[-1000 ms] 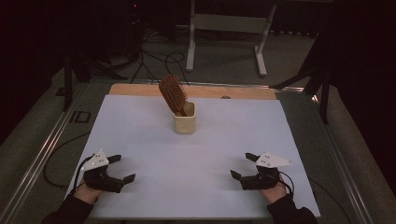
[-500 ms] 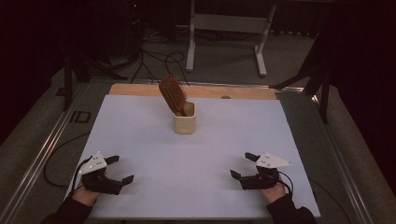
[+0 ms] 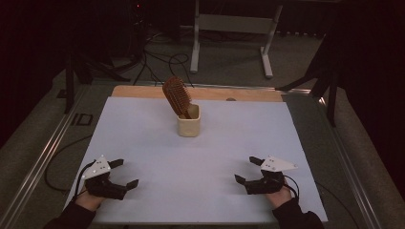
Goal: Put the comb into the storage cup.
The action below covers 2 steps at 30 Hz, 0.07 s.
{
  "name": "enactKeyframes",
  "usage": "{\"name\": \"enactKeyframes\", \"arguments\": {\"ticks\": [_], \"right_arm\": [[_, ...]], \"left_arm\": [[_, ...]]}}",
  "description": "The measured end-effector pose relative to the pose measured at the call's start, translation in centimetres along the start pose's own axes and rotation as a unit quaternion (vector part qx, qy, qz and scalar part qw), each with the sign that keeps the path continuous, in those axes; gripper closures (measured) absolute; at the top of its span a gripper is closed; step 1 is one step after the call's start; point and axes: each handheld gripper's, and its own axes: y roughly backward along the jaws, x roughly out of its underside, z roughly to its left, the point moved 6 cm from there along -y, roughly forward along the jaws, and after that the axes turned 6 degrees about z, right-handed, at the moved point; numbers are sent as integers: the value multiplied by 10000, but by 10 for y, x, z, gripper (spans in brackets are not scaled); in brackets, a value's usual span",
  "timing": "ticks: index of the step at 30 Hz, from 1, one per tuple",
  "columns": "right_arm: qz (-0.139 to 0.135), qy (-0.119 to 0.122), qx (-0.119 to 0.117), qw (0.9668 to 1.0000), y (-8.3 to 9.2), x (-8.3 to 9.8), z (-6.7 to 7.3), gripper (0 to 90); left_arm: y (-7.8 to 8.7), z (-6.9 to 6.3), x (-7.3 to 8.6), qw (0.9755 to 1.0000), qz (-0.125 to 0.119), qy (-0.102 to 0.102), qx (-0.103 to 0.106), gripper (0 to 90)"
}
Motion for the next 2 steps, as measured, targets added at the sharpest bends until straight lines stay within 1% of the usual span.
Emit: {"name": "enactKeyframes", "arguments": {"ticks": [2], "right_arm": [[-1, -4, -3, 10000, 0, 0, 0, 102]], "left_arm": [[0, 0, 0, 10000, -5, -1, 3, 1]]}}
